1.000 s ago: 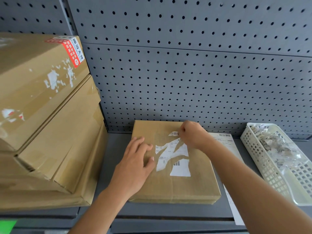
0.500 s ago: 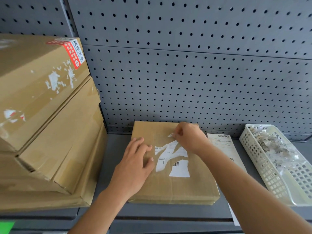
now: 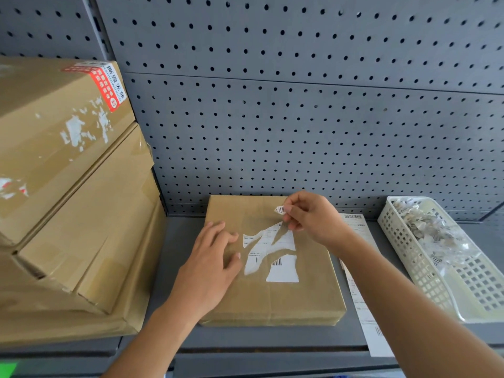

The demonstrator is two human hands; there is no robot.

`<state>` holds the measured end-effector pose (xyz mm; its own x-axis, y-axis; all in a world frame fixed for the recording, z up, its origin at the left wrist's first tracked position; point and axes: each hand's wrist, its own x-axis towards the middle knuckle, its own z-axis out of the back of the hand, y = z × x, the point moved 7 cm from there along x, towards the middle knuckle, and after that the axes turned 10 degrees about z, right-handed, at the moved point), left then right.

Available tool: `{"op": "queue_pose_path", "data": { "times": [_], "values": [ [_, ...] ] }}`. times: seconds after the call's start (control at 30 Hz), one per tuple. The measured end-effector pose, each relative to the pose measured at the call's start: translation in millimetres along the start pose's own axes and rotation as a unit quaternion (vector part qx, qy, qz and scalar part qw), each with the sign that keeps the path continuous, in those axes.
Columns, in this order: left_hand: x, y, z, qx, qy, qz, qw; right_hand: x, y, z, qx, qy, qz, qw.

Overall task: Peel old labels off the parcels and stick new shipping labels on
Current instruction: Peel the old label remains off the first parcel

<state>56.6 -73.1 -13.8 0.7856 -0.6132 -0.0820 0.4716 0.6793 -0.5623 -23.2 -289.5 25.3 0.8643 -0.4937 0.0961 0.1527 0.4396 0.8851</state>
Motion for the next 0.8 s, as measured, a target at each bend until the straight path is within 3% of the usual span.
{"op": "queue_pose_path", "data": {
  "times": [0.23, 0.8],
  "values": [
    [2, 2, -1, -0.001, -0.001, -0.006, 1.0, -23, -6, 28, 0.006, -0.027, 0.003, 1.0],
    [5, 5, -2, -0.013, -0.028, -0.026, 0.999, -88, -49, 136, -0.167, -0.16, -0.031, 0.972]
  ]
}}
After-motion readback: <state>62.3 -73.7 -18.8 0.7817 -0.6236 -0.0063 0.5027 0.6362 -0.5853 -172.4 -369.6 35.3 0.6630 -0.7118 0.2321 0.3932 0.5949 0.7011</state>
